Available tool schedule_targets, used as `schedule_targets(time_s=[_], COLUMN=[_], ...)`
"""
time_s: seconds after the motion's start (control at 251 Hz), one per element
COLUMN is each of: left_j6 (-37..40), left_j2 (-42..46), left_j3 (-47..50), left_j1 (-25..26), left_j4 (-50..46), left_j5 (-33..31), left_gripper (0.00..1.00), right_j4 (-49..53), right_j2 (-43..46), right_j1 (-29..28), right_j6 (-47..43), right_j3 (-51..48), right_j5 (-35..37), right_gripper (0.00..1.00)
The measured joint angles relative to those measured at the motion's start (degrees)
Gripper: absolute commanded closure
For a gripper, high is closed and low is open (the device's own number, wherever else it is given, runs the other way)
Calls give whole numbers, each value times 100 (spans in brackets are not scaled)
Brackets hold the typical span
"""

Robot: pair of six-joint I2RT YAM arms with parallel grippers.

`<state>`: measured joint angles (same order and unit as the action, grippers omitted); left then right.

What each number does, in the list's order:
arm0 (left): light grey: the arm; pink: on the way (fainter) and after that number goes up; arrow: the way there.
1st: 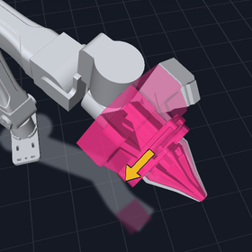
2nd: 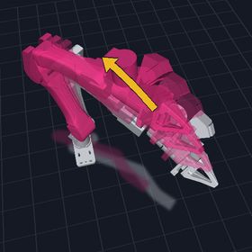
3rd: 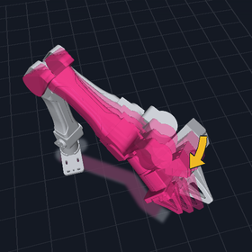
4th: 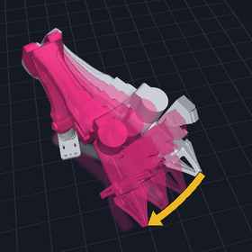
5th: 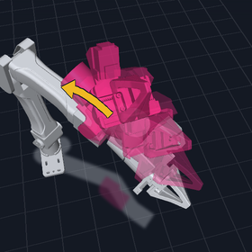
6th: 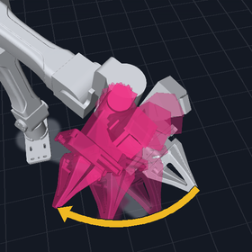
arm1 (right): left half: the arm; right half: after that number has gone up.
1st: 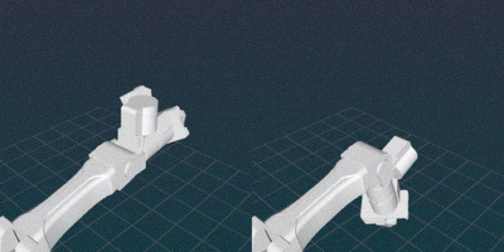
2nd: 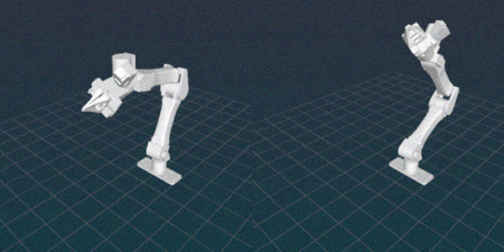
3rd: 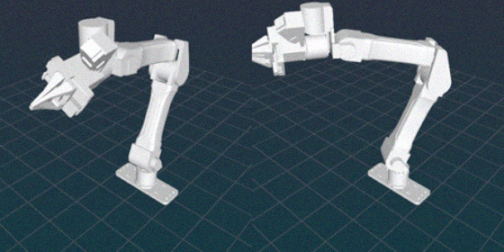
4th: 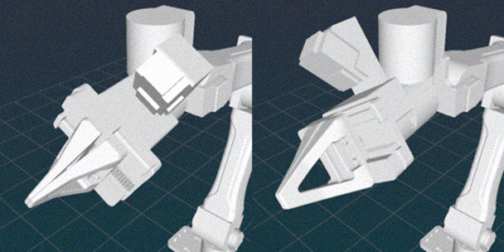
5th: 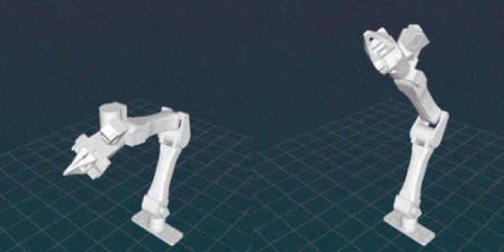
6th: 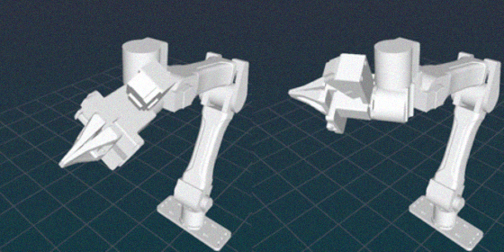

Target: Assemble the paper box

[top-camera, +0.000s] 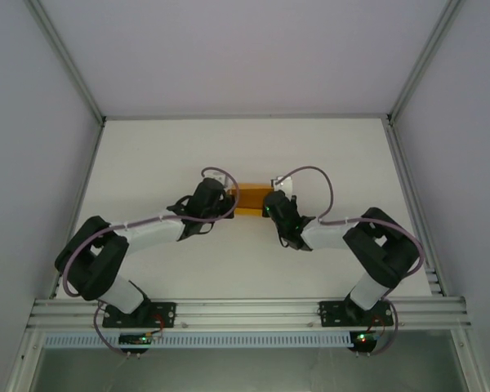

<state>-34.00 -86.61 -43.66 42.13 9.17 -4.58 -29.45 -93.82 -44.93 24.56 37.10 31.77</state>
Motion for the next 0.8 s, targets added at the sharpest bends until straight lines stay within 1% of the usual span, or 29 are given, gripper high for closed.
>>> schedule_targets(time_s=[0.072, 0.124, 0.192, 0.251, 0.307, 0.335, 0.431, 0.567, 0.627, 0.702, 0.802], left_j6=[-9, -39, -59, -48, -13, -15, -44, -59, -70, -142, -229], left_j2=[109, 208, 350, 527, 767, 911, 1488, 2173, 2297, 2229, 1759], left_j3=[0, 4, 52, 105, 142, 149, 142, -33, -234, -487, -820], left_j1=[2, 7, 50, 76, 103, 103, 101, 46, -122, -468, -938], left_j4=[-162, -326, -610, -935, -1263, -1423, -1867, -2396, -2570, -2592, -2529], left_j5=[-20, -11, 9, 0, -9, -17, -17, -22, 22, 94, 326], left_gripper=[86, 72, 62, 44, 35, 28, 0, 0, 0, 1, 0], right_j4=[-107, -168, -212, -258, -315, -339, -417, -468, -485, -505, -540], right_j2=[2, 2, 7, 9, 11, 11, 11, 11, 9, 4, -13], right_j1=[-46, -92, -201, -280, -323, -332, -339, -339, -350, -376, -420], right_j6=[-96, -157, -221, -267, -308, -323, -365, -448, -476, -514, -560], right_j3=[-63, -87, -96, -122, -155, -168, -212, -232, -236, -243, -247], right_j5=[0, -28, -131, -186, -216, -225, -245, -260, -260, -260, -260], right_gripper=[100, 100, 100, 100, 100, 100, 100, 100, 100, 100, 97])
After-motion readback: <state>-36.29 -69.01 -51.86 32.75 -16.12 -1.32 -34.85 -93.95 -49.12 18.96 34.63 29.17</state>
